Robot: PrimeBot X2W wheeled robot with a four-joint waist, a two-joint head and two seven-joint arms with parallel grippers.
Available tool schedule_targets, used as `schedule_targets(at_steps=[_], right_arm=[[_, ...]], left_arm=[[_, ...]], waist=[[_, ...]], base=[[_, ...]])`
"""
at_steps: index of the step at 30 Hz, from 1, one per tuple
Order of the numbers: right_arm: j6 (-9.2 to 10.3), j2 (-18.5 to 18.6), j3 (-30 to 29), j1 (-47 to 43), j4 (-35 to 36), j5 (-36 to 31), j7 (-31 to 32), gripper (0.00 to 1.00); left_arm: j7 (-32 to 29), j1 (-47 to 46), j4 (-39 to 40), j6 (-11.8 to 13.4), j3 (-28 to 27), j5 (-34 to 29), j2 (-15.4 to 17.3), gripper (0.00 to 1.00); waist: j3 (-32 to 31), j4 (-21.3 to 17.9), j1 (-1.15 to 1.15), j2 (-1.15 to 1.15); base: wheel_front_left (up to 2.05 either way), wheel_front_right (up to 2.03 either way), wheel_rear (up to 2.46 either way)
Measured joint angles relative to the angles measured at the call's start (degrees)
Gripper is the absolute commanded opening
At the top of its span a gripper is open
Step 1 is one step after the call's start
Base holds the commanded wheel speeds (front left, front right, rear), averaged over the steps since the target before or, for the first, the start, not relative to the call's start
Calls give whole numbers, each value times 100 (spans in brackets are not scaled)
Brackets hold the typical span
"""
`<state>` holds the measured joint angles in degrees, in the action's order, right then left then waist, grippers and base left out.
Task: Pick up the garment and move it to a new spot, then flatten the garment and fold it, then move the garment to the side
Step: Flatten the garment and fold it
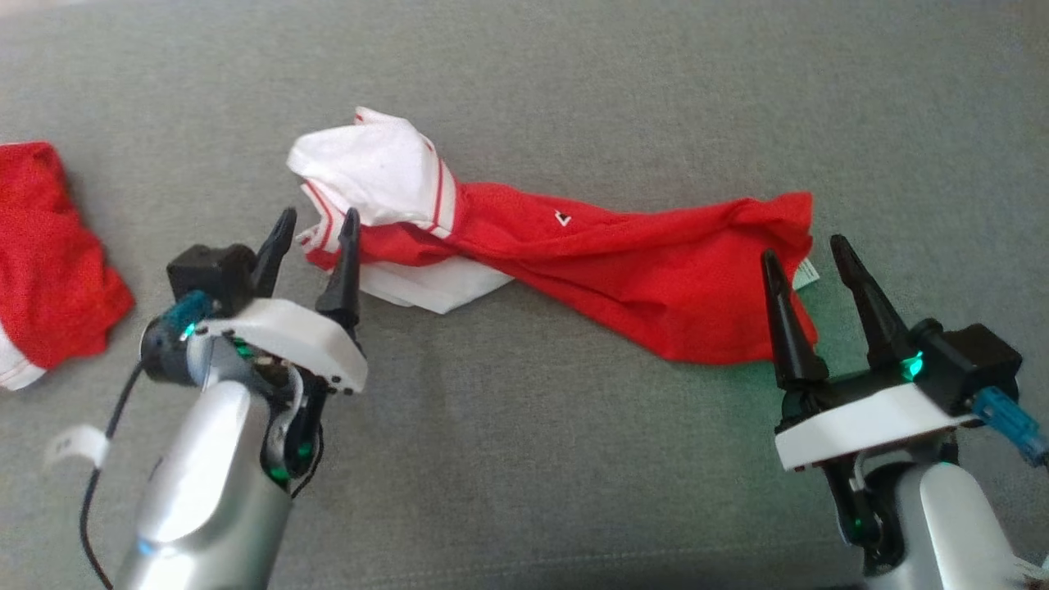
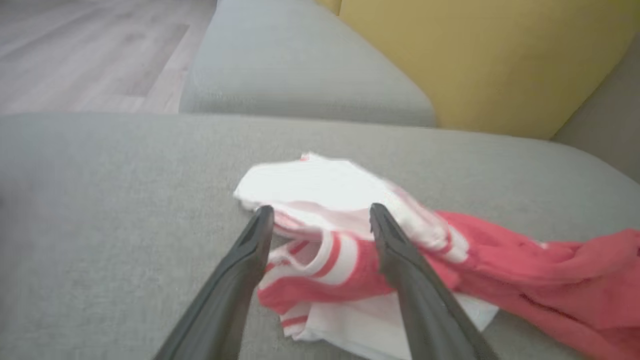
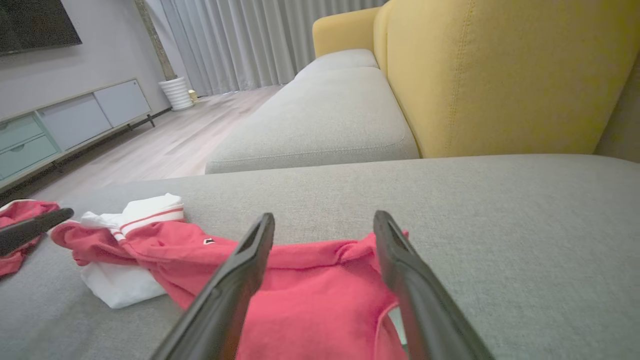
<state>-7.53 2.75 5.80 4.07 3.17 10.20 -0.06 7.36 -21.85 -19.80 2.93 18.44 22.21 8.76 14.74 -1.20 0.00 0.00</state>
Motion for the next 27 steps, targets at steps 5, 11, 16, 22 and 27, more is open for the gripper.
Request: schedule_targets(at_steps=[5, 11, 16, 22, 27], right_arm=[[0, 0, 3, 16, -123, 52, -46, 100], [0, 0, -3, 23, -169, 135, -51, 100], [0, 0, -7, 22, -182, 191, -51, 100], [0, 0, -63, 19, -186, 221, -51, 100], [0, 0, -100, 2, -189, 232, -47, 100]], left_arm=[[-435, -375, -1192, -292, -97, 441, -102, 35], [-363, -537, -1582, -446, -86, 567, -194, 0], [-76, -429, -1530, -426, -78, 559, -194, 0], [168, 389, -926, -282, -8, 506, -193, 0], [207, 1044, -199, -51, 100, 457, -194, 0]], waist=[[199, -160, 0, 0], [192, -165, 0, 0], [151, -134, 0, 0], [109, 0, 0, 0], [33, 96, 0, 0]], base=[[0, 0, 0], [0, 0, 0], [0, 0, 0], [0, 0, 0], [0, 0, 0]])
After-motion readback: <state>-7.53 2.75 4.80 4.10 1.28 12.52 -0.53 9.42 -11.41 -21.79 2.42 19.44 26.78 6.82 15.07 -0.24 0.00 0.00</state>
